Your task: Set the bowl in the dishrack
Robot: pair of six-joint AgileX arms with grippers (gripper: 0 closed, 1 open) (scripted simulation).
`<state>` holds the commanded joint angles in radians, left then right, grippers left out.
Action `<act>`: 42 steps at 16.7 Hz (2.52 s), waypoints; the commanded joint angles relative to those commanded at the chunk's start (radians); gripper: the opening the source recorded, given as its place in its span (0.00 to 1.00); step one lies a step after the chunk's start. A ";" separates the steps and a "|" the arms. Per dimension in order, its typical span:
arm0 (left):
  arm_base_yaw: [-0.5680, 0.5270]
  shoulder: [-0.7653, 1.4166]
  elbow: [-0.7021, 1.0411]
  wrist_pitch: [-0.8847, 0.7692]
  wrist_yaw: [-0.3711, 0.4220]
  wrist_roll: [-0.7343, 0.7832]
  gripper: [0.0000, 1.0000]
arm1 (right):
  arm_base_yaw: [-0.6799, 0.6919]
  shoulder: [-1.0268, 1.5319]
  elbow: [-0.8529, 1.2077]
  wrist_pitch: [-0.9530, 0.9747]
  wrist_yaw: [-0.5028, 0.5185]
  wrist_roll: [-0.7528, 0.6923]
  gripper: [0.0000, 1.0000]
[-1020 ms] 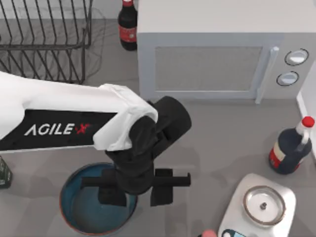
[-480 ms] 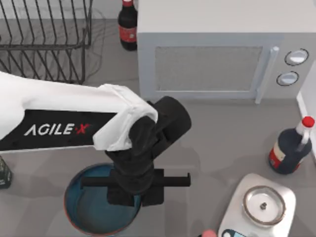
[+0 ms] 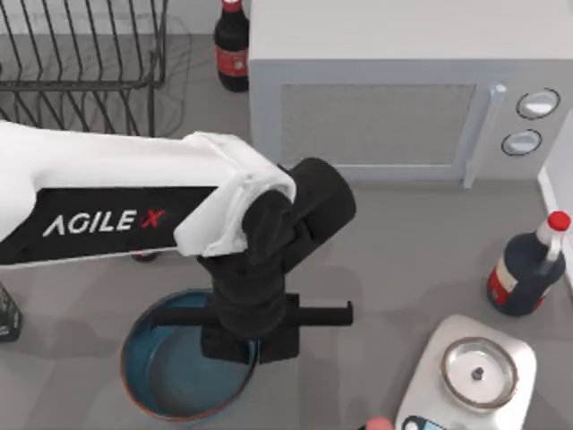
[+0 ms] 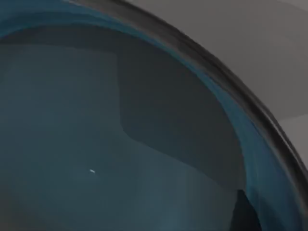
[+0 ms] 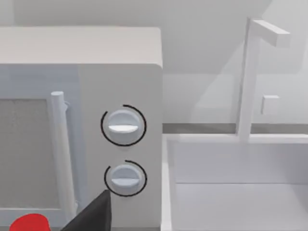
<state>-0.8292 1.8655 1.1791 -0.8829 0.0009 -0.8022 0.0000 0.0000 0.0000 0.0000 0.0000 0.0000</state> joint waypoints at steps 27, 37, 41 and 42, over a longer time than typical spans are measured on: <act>0.394 -0.337 0.510 -0.277 0.032 0.261 0.00 | 0.000 0.000 0.000 0.000 0.000 0.000 1.00; 0.931 -0.834 0.037 0.536 0.158 0.739 0.00 | 0.000 0.000 0.000 0.000 0.000 0.000 1.00; 1.006 -0.965 -0.059 0.651 0.202 0.811 0.00 | 0.000 0.000 0.000 0.000 0.000 0.000 1.00; 1.010 -0.975 -0.065 0.657 0.206 0.815 0.00 | 0.000 0.000 0.000 0.000 0.000 0.000 1.00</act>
<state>0.1809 0.8910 1.1139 -0.2260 0.2068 0.0124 0.0000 0.0000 0.0000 0.0000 0.0000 0.0000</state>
